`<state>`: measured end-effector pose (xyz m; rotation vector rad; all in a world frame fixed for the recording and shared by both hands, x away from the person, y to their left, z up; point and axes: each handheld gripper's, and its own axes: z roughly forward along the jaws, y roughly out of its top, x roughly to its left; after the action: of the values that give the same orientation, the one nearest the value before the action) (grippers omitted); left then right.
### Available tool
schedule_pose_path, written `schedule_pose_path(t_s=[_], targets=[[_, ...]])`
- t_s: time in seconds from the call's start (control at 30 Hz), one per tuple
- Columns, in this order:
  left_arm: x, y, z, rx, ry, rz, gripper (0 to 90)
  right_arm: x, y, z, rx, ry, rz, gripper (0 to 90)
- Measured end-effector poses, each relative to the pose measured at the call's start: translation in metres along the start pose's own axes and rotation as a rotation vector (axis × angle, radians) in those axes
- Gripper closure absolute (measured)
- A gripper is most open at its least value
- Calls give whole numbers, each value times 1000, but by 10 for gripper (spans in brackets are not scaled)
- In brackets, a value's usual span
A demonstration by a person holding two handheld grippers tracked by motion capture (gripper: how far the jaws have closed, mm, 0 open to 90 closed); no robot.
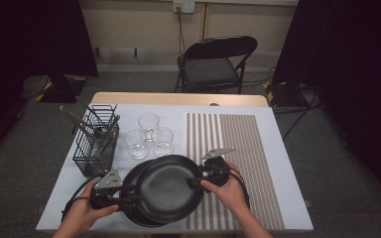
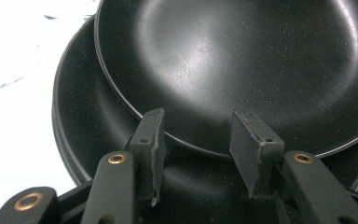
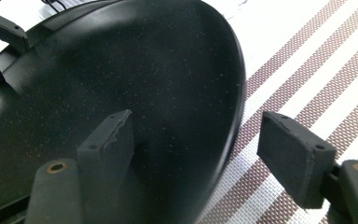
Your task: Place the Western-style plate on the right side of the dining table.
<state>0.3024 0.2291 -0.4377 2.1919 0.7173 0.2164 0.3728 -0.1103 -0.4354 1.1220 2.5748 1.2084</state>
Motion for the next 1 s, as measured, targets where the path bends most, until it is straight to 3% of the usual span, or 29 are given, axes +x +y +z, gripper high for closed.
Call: schedule_pose_path(t_s=[1.0], targets=[[0, -1, 1, -17, -2, 4, 557, 0, 0, -2, 15, 38, 74, 390]])
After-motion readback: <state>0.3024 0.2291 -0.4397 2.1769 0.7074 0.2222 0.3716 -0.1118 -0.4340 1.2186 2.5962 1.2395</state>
